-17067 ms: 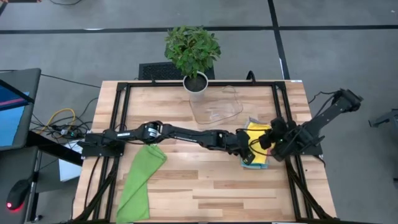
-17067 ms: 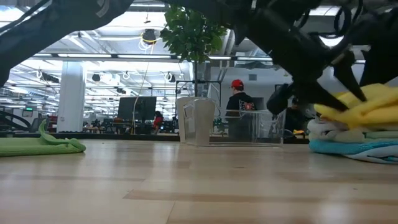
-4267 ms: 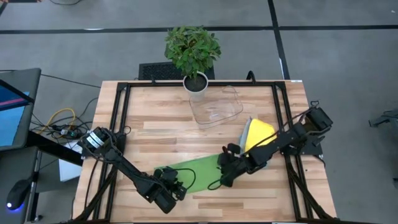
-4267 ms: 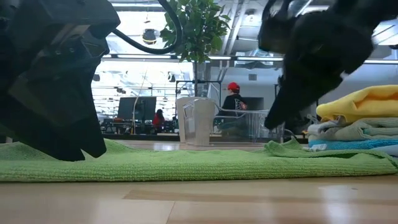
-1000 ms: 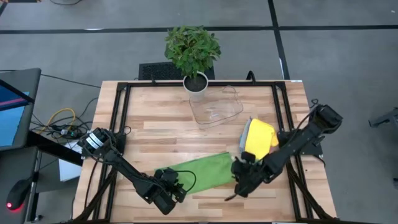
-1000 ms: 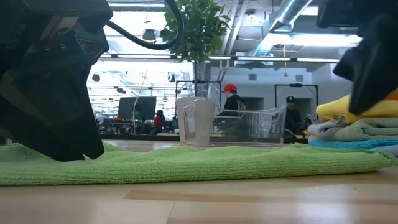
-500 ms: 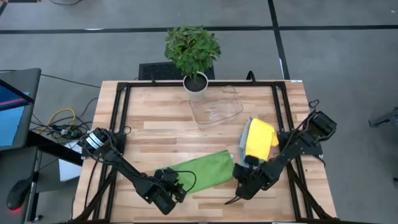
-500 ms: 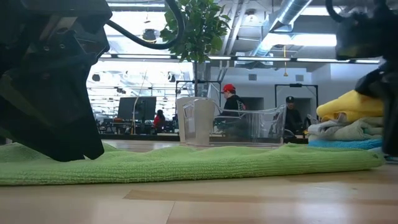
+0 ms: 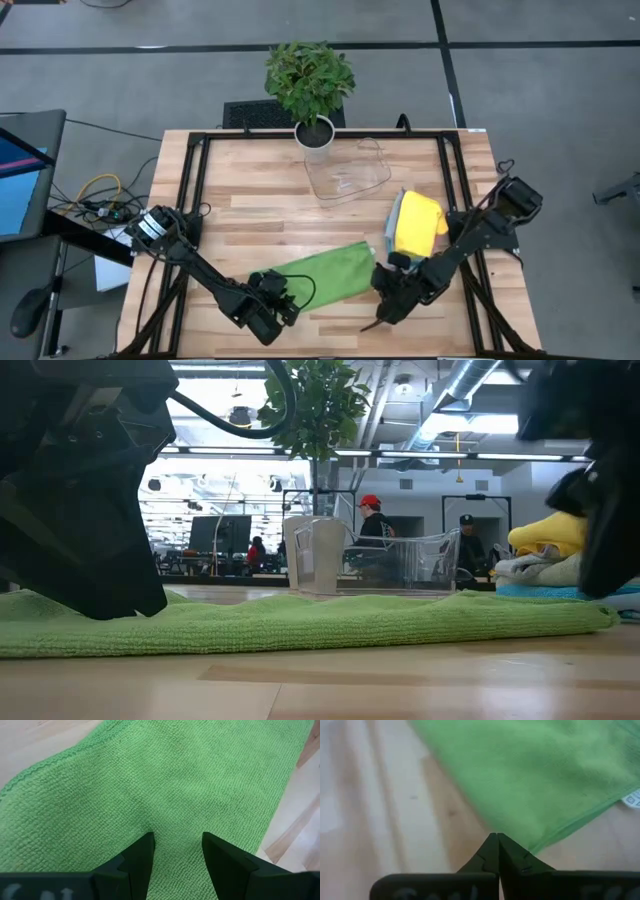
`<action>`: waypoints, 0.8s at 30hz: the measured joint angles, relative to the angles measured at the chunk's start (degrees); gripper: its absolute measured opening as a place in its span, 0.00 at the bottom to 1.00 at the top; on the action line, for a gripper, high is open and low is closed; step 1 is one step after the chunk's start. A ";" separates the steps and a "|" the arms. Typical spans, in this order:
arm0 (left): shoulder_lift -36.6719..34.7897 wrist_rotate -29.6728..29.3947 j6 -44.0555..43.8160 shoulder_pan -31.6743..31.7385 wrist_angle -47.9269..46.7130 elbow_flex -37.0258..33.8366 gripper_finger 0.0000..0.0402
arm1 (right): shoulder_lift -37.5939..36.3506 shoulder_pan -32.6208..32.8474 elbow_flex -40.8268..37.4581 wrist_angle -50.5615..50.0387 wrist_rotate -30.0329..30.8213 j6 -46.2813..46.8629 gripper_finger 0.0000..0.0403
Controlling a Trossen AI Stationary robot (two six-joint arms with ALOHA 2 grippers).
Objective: Fold microfiber towels
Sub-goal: Fold the green microfiber cloth
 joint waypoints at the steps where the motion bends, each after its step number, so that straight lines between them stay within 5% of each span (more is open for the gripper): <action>1: 0.00 0.01 -0.03 0.00 0.00 0.00 0.41 | 0.65 -0.50 0.00 0.04 0.06 -0.48 0.05; 24: -0.01 1.68 1.47 -0.01 -0.41 -0.03 0.41 | 0.70 0.89 -1.96 -9.32 -1.71 3.00 0.06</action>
